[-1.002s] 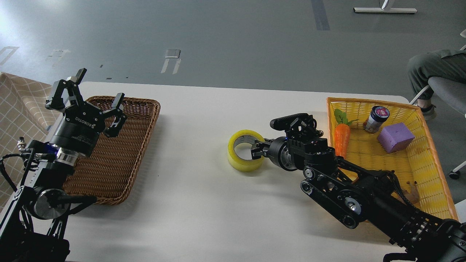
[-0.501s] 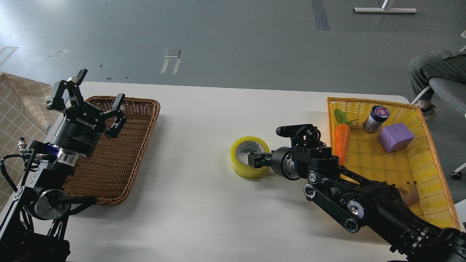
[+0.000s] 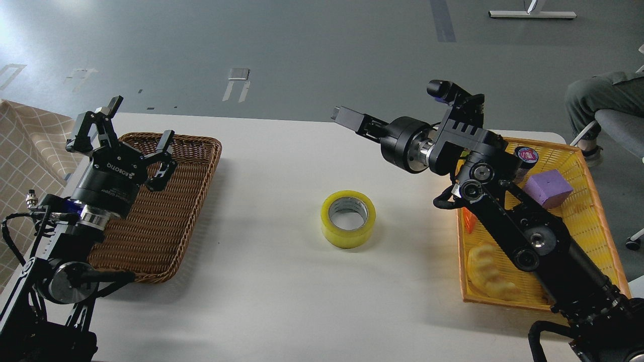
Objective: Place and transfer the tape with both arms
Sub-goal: 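Withdraw the right gripper back above the yellow crate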
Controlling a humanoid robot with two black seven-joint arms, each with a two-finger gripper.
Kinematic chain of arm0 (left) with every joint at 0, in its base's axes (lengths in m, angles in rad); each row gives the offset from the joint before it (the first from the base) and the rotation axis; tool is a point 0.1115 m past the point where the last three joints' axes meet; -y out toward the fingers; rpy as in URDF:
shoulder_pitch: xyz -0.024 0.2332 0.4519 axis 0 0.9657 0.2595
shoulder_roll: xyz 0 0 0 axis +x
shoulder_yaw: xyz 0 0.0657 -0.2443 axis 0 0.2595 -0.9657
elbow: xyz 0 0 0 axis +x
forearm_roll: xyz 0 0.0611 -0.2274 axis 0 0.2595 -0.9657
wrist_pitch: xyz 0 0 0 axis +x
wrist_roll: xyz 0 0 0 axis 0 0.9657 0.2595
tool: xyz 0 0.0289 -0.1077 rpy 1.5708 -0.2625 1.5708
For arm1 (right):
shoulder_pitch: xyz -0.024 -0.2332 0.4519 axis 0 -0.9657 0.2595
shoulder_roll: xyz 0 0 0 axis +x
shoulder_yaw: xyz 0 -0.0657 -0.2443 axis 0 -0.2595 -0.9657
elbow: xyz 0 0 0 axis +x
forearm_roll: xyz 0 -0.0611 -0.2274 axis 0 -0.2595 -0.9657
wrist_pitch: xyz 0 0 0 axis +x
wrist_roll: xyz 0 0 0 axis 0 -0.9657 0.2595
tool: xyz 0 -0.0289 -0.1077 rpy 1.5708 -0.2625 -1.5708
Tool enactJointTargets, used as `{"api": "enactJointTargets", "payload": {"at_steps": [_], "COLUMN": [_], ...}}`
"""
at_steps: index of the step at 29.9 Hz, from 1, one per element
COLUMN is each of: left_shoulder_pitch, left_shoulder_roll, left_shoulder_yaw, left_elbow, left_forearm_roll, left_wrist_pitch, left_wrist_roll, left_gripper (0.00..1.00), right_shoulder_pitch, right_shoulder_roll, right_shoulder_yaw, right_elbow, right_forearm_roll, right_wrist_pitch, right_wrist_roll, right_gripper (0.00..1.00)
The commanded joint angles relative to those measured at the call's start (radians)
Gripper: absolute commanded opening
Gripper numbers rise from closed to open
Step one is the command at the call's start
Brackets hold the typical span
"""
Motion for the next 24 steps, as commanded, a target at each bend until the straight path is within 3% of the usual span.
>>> {"api": "enactJointTargets", "payload": {"at_steps": [1, 7, 13, 18, 24], "left_shoulder_pitch": [0.0, 0.0, -0.003, -0.006, -0.014], "left_shoulder_roll": [0.001, 0.001, 0.001, -0.004, -0.01], "left_shoulder_yaw": [-0.002, -0.002, -0.005, -0.005, -0.009], "left_elbow": [0.0, -0.002, -0.005, -0.014, -0.026], "left_forearm_roll": [0.0, 0.0, 0.0, -0.006, -0.007], "left_wrist_pitch": [0.0, 0.0, 0.0, 0.0, 0.0], "left_wrist_roll": [0.0, 0.0, 0.0, 0.0, -0.003], "left_gripper": [1.0, 1.0, 1.0, 1.0, 1.0], "right_shoulder_pitch": [0.04, 0.025, -0.05, -0.182, -0.306], "right_shoulder_roll": [0.0, -0.003, -0.165, -0.195, -0.192], "right_shoulder_yaw": [0.065, 0.164, 0.313, 0.57, 0.752], "right_elbow": [0.071, 0.204, 0.356, 0.404, 0.404], "right_forearm_roll": [0.098, 0.325, 0.589, 0.733, 0.853], "right_wrist_pitch": [0.002, 0.024, 0.024, 0.024, 0.024], "right_wrist_roll": [-0.001, 0.01, 0.03, 0.151, 0.209], "right_gripper": [1.0, 1.0, 1.0, 1.0, 1.0]}}
